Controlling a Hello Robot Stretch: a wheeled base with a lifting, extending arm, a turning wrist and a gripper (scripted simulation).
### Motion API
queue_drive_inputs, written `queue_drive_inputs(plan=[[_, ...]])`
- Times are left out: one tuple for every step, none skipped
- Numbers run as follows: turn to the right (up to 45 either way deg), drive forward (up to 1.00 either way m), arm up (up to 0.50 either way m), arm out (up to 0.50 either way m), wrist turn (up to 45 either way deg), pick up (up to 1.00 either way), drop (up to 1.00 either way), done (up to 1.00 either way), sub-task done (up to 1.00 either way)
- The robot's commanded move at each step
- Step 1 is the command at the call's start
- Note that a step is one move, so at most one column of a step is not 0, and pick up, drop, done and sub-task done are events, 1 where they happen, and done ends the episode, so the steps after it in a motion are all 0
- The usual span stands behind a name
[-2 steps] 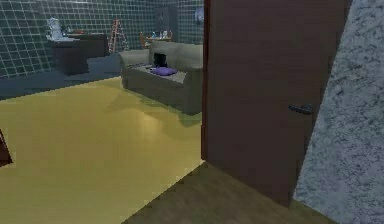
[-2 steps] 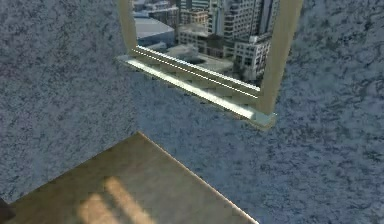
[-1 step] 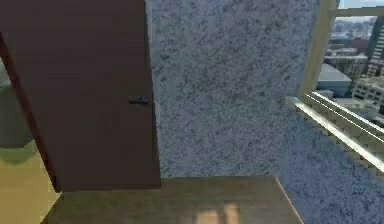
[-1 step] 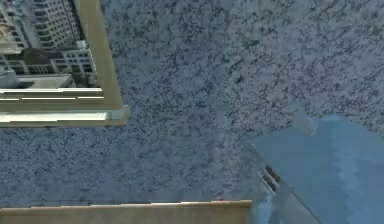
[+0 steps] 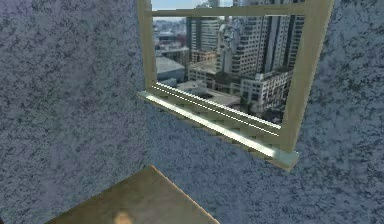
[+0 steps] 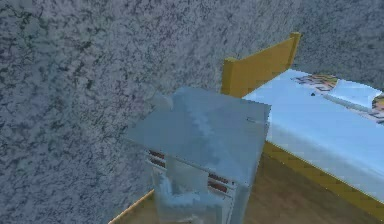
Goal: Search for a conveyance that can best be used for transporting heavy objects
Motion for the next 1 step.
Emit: queue_drive_inputs(plan=[[0.0, 0.20, 0.00, 0.00, 0.0, 0.00, 0.00, 0.00, 0.00]])
